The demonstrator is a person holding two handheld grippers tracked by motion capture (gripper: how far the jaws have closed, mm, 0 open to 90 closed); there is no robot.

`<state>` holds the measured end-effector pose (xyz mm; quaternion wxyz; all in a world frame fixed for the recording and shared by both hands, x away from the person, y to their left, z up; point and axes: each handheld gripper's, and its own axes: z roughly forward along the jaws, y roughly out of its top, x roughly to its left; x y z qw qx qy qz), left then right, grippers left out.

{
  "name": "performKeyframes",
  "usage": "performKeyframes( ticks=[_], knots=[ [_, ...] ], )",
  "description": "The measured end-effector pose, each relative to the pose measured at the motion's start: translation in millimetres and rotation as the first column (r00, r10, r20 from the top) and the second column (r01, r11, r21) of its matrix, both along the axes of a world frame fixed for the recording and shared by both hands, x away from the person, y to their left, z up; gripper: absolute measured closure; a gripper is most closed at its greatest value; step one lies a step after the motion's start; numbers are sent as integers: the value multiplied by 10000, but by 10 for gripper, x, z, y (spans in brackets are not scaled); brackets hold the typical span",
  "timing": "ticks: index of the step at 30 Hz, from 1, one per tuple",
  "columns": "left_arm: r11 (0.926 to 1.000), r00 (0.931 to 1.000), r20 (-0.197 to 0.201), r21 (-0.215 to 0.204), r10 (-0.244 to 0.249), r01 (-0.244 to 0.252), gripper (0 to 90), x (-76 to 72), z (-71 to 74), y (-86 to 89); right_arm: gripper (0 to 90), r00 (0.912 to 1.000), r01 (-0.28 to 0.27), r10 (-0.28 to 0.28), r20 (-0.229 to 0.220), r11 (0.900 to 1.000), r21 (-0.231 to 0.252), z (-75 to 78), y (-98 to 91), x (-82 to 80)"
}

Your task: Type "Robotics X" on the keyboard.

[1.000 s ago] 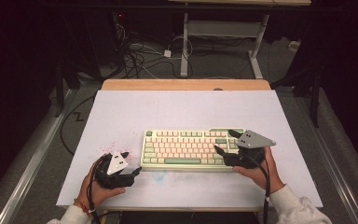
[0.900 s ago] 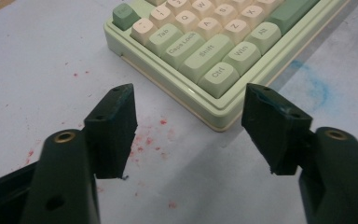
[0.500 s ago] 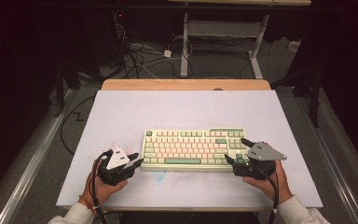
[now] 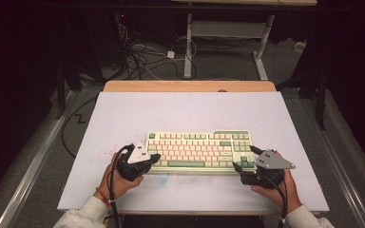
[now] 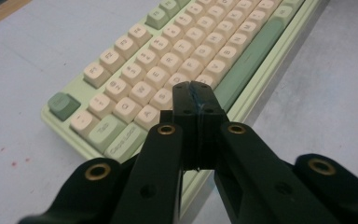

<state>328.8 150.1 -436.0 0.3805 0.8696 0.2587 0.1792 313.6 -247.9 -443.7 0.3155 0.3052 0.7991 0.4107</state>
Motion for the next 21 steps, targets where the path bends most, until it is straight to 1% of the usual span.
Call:
performKeyframes(
  ticks=[4,8,9,12,14,15,17,21],
  knots=[
    [9997,9997,-39,115,-233,234,875,63,32,-135,197,10000,-18,18,-23,10000,-31,-15,4,-23],
    [9988,9988,-113,94,-478,479,875,120,64,-274,197,9999,-156,156,-23,9999,-73,-28,29,-36],
    [9982,9982,-168,133,-575,577,875,147,72,-346,197,9998,-177,176,-59,9998,-75,-33,35,-39],
    [9968,9969,-198,230,-759,763,875,186,75,-449,198,9997,-226,224,-85,9996,-197,-47,54,-33],
    [9963,9963,-265,233,-820,826,875,201,73,-482,198,9995,-289,287,-97,9992,-269,-58,64,-30],
    [9956,9959,-269,346,-867,876,874,214,68,-513,198,9995,-295,292,-111,9992,-283,-63,69,-30],
    [9943,9947,-365,422,-966,981,874,253,51,-594,198,9994,-320,316,-142,9990,-310,-70,73,-28],
    [9928,9934,-445,522,-1054,1077,873,293,32,-658,199,9993,-352,347,-150,9987,-356,-75,75,-27]
  ],
)
